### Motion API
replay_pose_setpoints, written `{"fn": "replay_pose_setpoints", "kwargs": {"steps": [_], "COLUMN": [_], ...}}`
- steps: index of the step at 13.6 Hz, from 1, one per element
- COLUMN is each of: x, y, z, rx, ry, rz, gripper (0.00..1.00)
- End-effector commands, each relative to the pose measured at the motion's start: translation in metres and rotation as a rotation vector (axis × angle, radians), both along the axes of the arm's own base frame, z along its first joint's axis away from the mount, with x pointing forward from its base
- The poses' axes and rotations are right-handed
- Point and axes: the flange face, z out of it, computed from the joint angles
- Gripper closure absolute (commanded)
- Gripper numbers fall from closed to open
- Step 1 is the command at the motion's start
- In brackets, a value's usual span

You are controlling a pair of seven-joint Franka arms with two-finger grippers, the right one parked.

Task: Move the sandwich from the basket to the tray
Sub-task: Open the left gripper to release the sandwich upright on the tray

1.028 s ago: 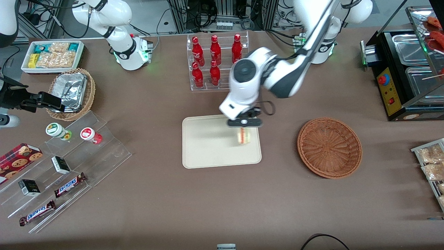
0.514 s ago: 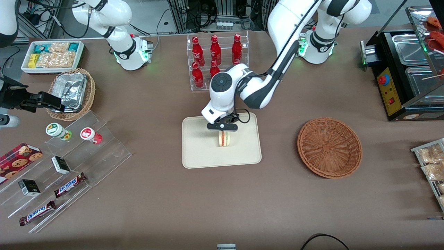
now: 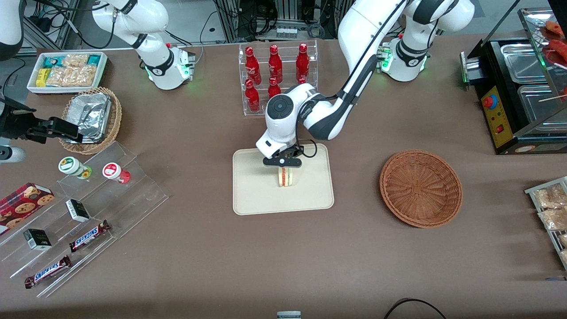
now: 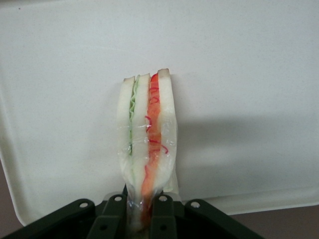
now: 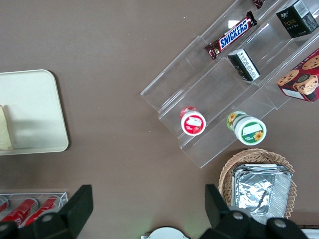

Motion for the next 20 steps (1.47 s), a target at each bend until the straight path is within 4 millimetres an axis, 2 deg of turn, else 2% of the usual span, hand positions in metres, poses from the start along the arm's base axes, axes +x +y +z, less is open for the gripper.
{"fn": "replay_pose_setpoints", "kwargs": {"steps": [1,2,3,4,5,7,9,10,11,13,16,17,20], "x": [0.003,0.004,0.003,0.004,0.005,0.010,0.025,0.026,0.036,0.053,0.066,0.070,0.086], "y": [-0.007,-0.008,-0.009,-0.009,-0.009,-0.006,0.010,0.015,0.030,0.064,0.119,0.141,0.225], "z": [-0.008,-0.011,-0.013,-0.013,-0.009,0.004,0.039,0.065,0.091,0.140,0.209,0.228,0.283], "rx": [0.000,-0.010,-0.014,-0.013,-0.018,-0.020,-0.001,0.001,0.005,0.009,0.027,0.035,0.047], "ry": [-0.025,-0.032,-0.032,-0.033,-0.037,-0.041,-0.054,-0.054,-0.057,-0.055,-0.044,-0.037,0.002], "rz": [0.016,0.016,0.014,0.010,0.017,0.027,0.058,0.068,0.094,0.142,0.200,0.188,0.156], "gripper": [1.00,1.00,0.83,0.22,0.01,0.00,0.00,0.00,0.00,0.00,0.00,0.00,0.00]}}
